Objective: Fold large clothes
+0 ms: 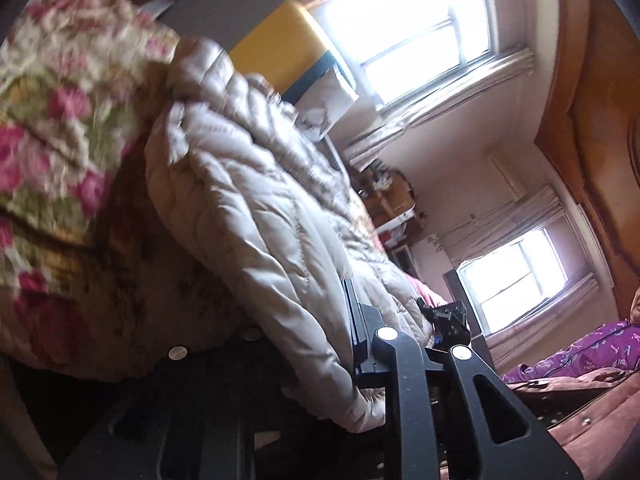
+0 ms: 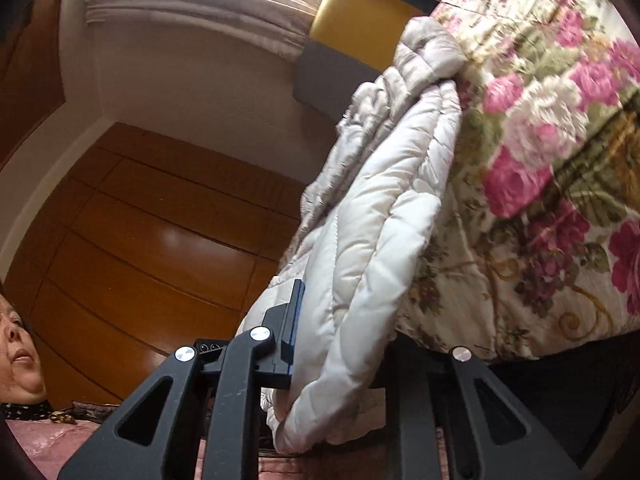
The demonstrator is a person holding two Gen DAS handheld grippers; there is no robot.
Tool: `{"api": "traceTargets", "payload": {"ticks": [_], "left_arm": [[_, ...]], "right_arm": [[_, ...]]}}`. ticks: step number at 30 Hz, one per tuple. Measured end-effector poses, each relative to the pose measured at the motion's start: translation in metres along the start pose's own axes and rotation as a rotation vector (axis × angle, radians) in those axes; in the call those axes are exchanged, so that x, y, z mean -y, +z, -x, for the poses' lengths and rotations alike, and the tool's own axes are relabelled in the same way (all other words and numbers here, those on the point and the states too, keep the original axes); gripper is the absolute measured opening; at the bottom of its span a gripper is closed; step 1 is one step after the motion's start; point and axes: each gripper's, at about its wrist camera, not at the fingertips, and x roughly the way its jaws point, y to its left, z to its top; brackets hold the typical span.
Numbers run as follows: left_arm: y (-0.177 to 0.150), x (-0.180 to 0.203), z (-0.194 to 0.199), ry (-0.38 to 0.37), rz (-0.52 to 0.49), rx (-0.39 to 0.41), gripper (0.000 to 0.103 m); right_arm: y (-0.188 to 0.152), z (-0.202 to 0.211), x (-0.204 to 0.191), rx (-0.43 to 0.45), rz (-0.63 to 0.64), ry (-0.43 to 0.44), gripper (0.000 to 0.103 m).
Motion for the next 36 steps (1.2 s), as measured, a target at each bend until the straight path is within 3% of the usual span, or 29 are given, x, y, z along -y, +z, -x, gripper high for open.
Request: {"api": "traceTargets", "payload": {"ticks": [13,20,27,36], "left_arm": [[-0.012,0.036,0.066,-0.169,0.012,0.12,0.02],[-0.027,0.055,0.101,-0.307,0.093,0.157,0.02],[-0.008,0.059,0.099,-0.313,0.097,0.142,0.02],[0.056,0.043,0.05,-0.265,0.153,0.059,0.023]], "right_arm": [[-0.011,0.023,-0.038,0.057,0.041,0.231,0.018],[-0.037,0.044,-0.059,0.047,0.042,0.395,0.018],[-0.026,0.039,-0.062,0.075,0.038,0.409,0.018],[0.033,0.005,-0.044,0.194,-0.073,0.411,0.018]]}}
